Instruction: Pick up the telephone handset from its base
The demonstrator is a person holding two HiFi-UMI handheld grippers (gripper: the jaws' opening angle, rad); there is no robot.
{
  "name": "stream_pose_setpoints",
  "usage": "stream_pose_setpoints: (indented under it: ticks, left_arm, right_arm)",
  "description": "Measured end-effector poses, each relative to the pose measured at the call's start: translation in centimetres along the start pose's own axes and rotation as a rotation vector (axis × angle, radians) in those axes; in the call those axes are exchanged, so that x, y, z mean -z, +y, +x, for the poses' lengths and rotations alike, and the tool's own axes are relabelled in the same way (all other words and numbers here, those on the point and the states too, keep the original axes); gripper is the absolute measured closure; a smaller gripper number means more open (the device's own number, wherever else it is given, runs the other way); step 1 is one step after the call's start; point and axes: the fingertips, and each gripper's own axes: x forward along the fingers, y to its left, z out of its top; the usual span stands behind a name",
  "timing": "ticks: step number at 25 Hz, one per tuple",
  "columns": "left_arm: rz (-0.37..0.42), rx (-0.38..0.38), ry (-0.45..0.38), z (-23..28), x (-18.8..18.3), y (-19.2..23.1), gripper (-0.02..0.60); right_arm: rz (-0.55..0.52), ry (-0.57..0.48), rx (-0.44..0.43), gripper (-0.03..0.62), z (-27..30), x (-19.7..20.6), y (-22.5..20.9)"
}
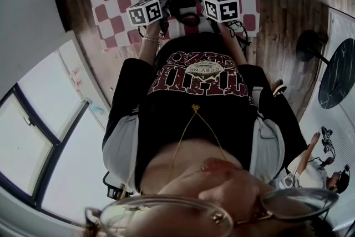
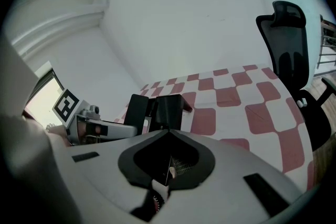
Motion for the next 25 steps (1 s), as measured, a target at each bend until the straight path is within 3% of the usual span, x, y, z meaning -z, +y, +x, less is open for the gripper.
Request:
stream_pose_setpoints:
  ticks: [12, 25]
  left_arm:
    - [-0.030, 0.072, -0.051, -1.8, -0.6, -1.8, 0.500]
    - [0.010, 0.115, -0.124, -4.7, -3.3, -4.4, 0.500]
  right_arm:
    - [-0.031, -0.007, -0.012, 0.577, -0.6, 0.0, 0.9]
    - [-0.038, -0.020, -0.014, 0.577, -1.2, 0.0, 1.2]
